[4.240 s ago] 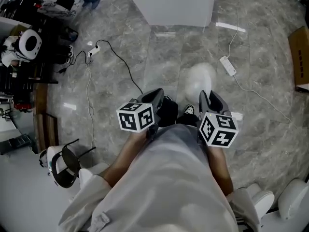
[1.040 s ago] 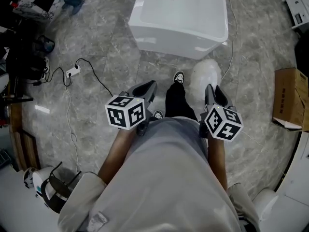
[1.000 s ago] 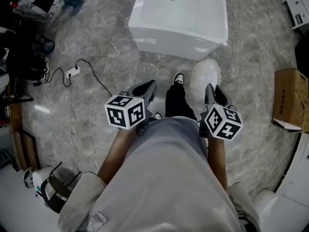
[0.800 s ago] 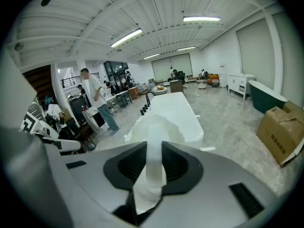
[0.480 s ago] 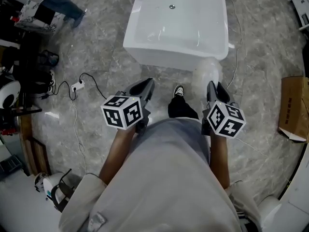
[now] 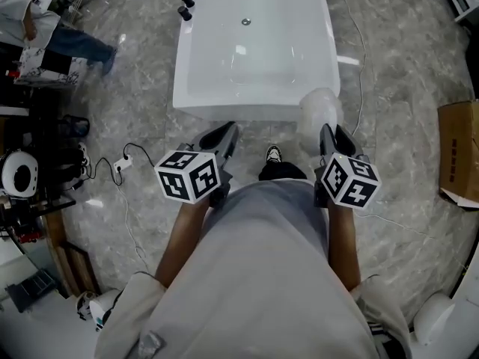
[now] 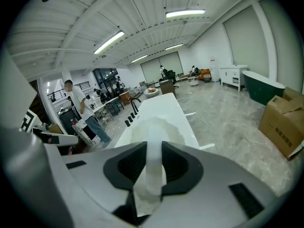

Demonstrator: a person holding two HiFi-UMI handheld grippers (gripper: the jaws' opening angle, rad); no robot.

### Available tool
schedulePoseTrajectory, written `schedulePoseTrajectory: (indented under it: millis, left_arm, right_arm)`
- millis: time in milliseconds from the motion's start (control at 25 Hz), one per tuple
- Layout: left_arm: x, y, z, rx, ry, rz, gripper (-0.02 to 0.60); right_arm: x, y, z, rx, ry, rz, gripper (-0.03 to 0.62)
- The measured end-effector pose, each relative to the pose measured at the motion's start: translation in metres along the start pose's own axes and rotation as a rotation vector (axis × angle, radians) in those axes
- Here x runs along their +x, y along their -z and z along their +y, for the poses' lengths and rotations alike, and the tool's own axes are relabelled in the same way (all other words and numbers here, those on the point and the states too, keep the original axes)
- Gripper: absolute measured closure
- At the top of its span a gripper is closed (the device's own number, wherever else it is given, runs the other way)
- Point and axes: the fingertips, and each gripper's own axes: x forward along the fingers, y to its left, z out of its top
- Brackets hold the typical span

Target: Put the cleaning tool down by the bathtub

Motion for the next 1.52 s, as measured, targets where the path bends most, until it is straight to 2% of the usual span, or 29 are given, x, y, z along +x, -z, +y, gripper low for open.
schedulePoseTrajectory:
  millis: [360,800,1160,1520]
  left_arm:
    - [0.036,-0.021,-0.01,-0.025,-0.005,0.007,0.575]
    - [0.039,-0.004,-0.001,-0.051,-0.026,0.038,0.575]
    - [0.045,0.001,-0.002,-0.052,0.006,0.066,0.575]
    - [0.053,0.002,0.005,-0.051,0.0,0.107,0.574]
  right_arm:
    - [0.035,-0.038,-0.031,-0.004,0.011,-0.01,0.514]
    - [0.053,-0.032,-0.049,-0.009,0.024,0.01,0.514]
    - [0.057,-0.034,-0.066,0.0,0.082,0.003,0.514]
    - [0.073,-0.029,-0.078,0.036,0.121,0.034,0.514]
